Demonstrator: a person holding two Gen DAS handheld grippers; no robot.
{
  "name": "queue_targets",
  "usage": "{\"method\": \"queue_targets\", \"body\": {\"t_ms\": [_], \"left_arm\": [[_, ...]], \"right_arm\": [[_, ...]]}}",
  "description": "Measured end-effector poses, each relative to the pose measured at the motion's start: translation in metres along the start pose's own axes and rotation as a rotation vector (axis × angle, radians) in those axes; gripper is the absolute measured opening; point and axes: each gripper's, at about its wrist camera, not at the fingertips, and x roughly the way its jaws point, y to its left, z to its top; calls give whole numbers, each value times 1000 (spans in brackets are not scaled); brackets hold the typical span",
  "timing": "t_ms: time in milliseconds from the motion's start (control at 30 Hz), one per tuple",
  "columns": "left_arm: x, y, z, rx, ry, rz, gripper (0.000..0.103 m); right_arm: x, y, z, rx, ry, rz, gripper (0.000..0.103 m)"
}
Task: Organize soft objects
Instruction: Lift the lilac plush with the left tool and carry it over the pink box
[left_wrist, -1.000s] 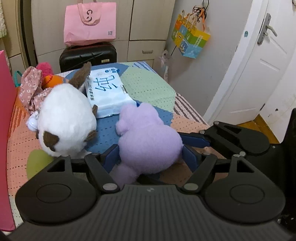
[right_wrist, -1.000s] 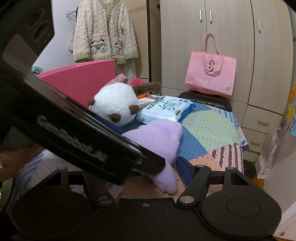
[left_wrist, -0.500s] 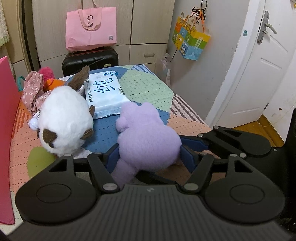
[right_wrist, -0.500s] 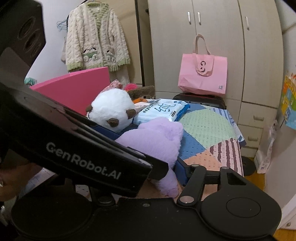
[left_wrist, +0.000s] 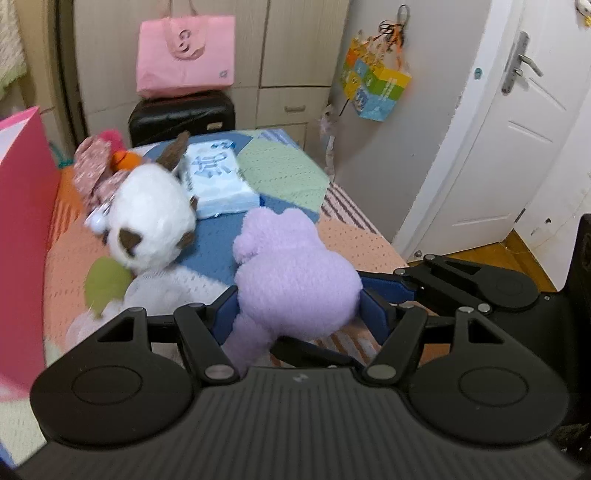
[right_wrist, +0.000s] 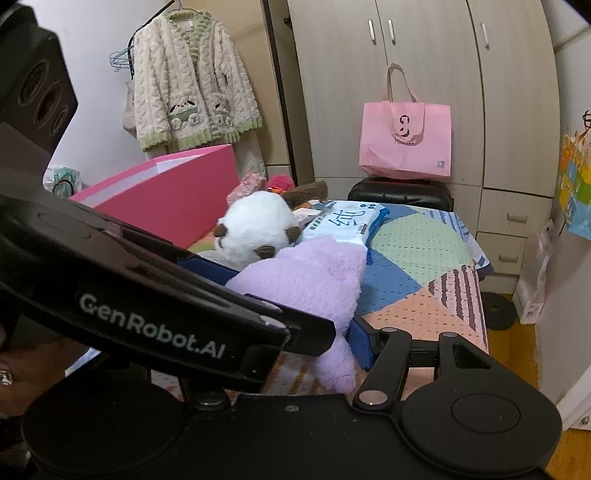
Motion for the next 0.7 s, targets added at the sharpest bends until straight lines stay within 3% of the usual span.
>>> {"method": "queue_targets", "body": {"t_ms": [400,700], "left_arm": [[-67,15,-25,-89,-32,9,68],[-125,47,-46,-180,24,29,68]], "right_arm": [[-26,41,12,-27,43,109,67],[-36,99,25,-113,122,204,67]]}}
